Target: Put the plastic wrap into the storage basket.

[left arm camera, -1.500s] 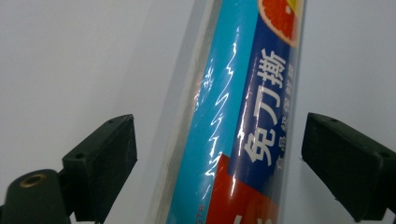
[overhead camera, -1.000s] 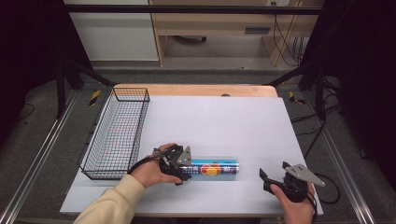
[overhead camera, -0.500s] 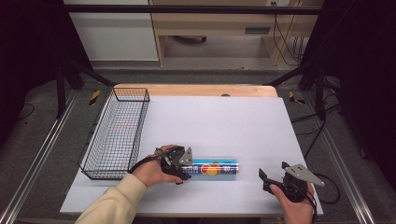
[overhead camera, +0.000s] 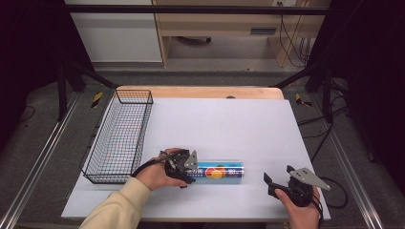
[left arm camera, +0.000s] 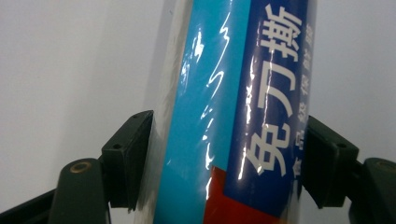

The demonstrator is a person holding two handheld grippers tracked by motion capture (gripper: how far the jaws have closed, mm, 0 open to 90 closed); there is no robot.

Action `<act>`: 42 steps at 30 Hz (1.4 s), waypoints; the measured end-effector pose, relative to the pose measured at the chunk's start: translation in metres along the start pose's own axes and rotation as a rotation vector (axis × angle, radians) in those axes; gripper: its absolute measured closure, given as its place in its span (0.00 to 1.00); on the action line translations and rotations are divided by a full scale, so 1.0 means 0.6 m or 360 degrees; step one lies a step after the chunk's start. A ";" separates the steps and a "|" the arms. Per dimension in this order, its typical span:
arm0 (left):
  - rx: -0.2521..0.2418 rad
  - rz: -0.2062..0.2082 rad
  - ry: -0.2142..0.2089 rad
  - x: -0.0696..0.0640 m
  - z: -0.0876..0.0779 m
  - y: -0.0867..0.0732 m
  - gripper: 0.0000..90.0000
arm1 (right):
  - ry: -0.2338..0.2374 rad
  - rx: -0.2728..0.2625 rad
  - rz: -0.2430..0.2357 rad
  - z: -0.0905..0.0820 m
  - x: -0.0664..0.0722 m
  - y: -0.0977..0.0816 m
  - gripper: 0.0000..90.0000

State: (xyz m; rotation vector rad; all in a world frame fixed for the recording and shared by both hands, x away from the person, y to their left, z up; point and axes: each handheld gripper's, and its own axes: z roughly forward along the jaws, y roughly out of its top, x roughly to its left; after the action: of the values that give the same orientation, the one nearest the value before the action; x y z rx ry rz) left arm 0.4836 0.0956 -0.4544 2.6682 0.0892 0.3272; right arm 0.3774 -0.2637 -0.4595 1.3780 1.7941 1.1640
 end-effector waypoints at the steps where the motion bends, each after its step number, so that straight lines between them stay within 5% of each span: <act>1: 0.0001 0.0001 -0.0002 0.000 0.000 0.000 0.30 | 0.0000 0.0000 0.0000 0.000 0.000 0.000 0.12; 26: 0.0020 0.0074 0.0014 -0.001 -0.003 0.001 0.32 | -0.0003 0.0009 -0.0004 0.004 0.004 0.005 0.14; 42: 0.0017 0.0015 -0.0052 -0.014 -0.009 0.003 0.33 | 0.0002 0.0010 -0.0008 0.006 0.002 0.006 0.14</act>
State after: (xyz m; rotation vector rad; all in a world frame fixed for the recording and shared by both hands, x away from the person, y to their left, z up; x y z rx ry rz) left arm 0.4745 0.0954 -0.4509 2.6843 0.0687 0.2866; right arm 0.3816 -0.2611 -0.4579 1.3762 1.8024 1.1576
